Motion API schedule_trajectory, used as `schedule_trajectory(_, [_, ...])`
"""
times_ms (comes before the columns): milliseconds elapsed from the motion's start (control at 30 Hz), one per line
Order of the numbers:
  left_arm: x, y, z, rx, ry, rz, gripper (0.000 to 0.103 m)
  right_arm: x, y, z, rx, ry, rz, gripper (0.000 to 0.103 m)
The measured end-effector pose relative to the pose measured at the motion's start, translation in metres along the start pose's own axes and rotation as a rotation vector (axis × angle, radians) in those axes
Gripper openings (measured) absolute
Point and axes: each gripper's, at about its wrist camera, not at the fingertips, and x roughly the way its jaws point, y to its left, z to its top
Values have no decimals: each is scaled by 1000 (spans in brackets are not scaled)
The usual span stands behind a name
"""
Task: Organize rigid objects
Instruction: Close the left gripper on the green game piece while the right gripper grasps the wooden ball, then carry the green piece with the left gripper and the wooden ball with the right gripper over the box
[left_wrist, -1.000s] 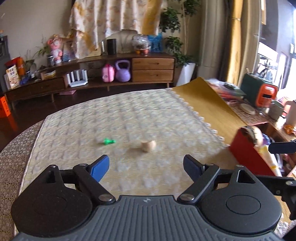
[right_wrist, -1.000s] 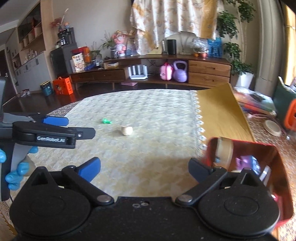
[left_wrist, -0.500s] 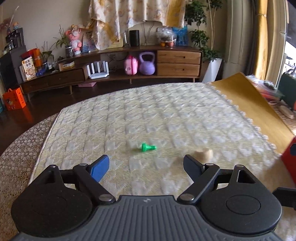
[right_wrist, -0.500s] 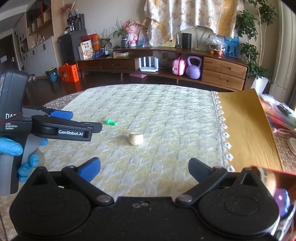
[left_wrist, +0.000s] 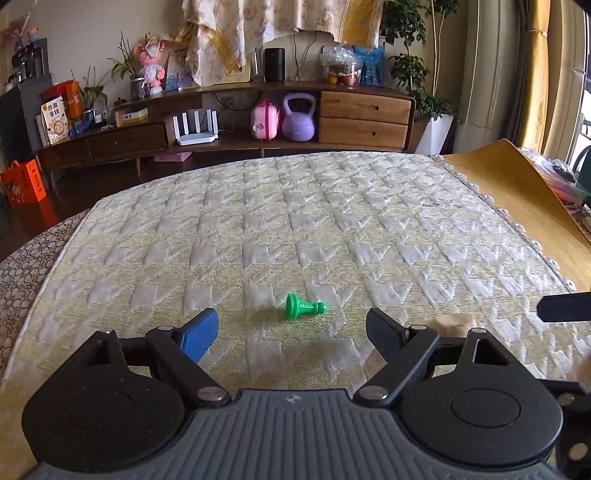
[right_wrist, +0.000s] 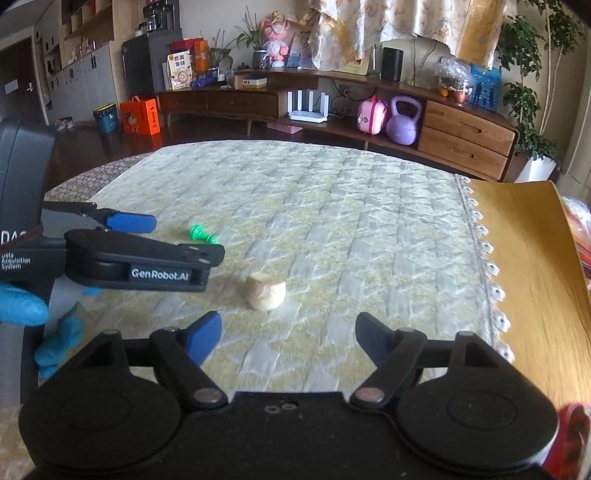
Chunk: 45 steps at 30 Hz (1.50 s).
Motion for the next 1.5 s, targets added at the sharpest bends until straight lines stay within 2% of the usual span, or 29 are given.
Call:
schedule_trajectory(200, [10, -3, 0, 36, -15, 1, 87, 18, 4, 9, -1, 12, 11, 68])
schedule_trajectory(233, [11, -3, 1, 33, -16, 0, 86, 20, 5, 10, 4, 14, 15, 65])
schedule_trajectory(267, [11, -3, 1, 30, -15, -4, 84, 22, 5, 10, 6, 17, 13, 57])
schedule_trajectory(367, [11, -7, 2, 44, -24, -9, 73, 27, 6, 11, 15, 23, 20, 51])
schedule_trajectory(433, [12, -9, 3, 53, -32, -19, 61, 29, 7, 12, 7, 25, 16, 47])
schedule_trajectory(467, [11, -11, 3, 53, -32, -25, 58, 29, 7, 12, 2, 24, 15, 45])
schedule_trajectory(633, [9, -18, 3, 59, -33, -34, 35, 34, 7, 12, 5, 25, 14, 42])
schedule_trajectory(767, [8, -21, 3, 62, -29, -32, 31, 35, 11, 13, -9, 20, 17, 33])
schedule_trajectory(800, [8, -22, 4, 63, -28, -32, 26, 34, 12, 13, -11, 19, 19, 29])
schedule_trajectory(833, [6, -25, 4, 64, -27, -28, 24, 33, 13, 13, -13, 18, 17, 29])
schedule_trajectory(967, [2, -28, 6, 57, -12, -7, 24, 32, 14, 13, -9, 16, 7, 28])
schedule_trajectory(1167, [-7, -22, 3, 35, 6, -18, 24, 18, 12, 10, 7, 3, 8, 28])
schedule_trajectory(1500, [-48, -24, 0, 11, 21, -46, 24, -32, 17, -4, 4, -7, 20, 28])
